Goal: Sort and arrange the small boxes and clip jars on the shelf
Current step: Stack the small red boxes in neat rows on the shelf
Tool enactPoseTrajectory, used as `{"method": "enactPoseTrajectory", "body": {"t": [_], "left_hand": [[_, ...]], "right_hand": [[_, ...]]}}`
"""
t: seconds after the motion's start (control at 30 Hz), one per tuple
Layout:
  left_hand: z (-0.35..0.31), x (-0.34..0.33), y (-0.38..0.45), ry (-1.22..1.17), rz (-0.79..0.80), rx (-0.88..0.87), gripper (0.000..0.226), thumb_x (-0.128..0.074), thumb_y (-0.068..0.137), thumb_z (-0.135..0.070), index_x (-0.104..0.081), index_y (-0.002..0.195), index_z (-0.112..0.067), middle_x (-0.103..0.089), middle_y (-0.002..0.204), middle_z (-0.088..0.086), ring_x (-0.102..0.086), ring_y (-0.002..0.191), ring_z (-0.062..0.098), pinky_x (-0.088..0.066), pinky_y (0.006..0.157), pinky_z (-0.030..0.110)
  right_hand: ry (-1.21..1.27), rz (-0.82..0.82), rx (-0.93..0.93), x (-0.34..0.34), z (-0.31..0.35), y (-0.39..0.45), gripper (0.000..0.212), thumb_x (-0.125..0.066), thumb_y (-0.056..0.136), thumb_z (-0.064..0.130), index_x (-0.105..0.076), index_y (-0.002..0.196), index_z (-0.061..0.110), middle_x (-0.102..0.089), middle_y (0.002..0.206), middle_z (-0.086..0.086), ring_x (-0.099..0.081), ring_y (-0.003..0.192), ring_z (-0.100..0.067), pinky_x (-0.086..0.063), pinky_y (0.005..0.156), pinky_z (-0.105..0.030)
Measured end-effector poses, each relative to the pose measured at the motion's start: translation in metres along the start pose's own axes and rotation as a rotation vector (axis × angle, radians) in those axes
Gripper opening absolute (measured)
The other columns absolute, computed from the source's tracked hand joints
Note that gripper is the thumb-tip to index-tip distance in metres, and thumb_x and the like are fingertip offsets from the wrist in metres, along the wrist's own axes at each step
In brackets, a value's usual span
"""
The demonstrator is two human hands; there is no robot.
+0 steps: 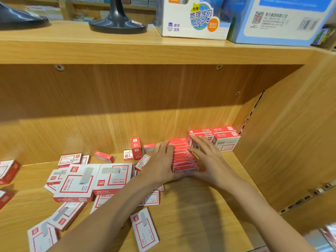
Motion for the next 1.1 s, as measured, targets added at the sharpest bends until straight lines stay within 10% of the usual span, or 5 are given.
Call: {"method": "enactPoseTrajectory", "body": {"t": [0.27, 0.57, 0.8, 1.1], "left_hand": [[0.008, 0.008, -0.012, -0.100, 0.035, 0.027, 0.102, -0.068, 0.071, -0.056, -0.010, 0.146, -0.019, -0.004, 0.155, 0.001, -0.007, 0.141, 0.020, -0.016, 0.113, 0.037], [0.043, 0.064, -0.073, -0.023, -0.147, -0.044, 0.059, -0.033, 0.080, -0.050, -0.060, 0.113, -0.010, -0.051, 0.129, 0.006, -0.048, 0.117, 0.026, -0.040, 0.097, 0.041], [0.069, 0.067, -0.123, 0.031, -0.133, -0.055, 0.042, -0.043, 0.079, -0.050, -0.067, 0.103, -0.025, -0.055, 0.125, -0.001, -0.046, 0.118, 0.025, -0.033, 0.099, 0.051], [0.083, 0.048, -0.148, 0.006, -0.121, -0.028, 0.051, -0.039, 0.079, -0.052, -0.050, 0.124, -0.031, -0.045, 0.135, -0.010, -0.035, 0.126, 0.013, -0.025, 0.105, 0.041]], "right_hand": [[0.005, -0.014, -0.032, 0.007, 0.006, -0.006, 0.070, -0.064, 0.077, 0.052, -0.036, 0.137, 0.027, -0.005, 0.155, 0.006, 0.007, 0.141, -0.016, -0.004, 0.115, -0.038], [0.205, -0.295, 0.079, 0.018, 0.053, -0.029, 0.034, -0.052, 0.083, 0.039, -0.063, 0.101, 0.012, -0.053, 0.119, -0.007, -0.041, 0.116, -0.017, -0.032, 0.101, -0.025], [0.298, 0.161, 0.192, -0.034, 0.124, -0.031, 0.075, -0.039, 0.074, 0.073, -0.042, 0.133, 0.027, -0.031, 0.145, 0.008, -0.021, 0.128, 0.000, -0.012, 0.104, -0.012], [0.343, 0.076, -0.069, -0.039, 0.113, -0.011, 0.031, -0.070, 0.080, 0.022, -0.052, 0.105, 0.022, -0.051, 0.110, 0.005, -0.047, 0.096, -0.007, -0.038, 0.076, -0.017]]}}
Point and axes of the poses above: each hand's wrist, its own y-axis towards the middle knuckle, its own x-axis out of the back of the hand, z = x × y, the point moved 8 cm from there along y, towards the middle knuckle
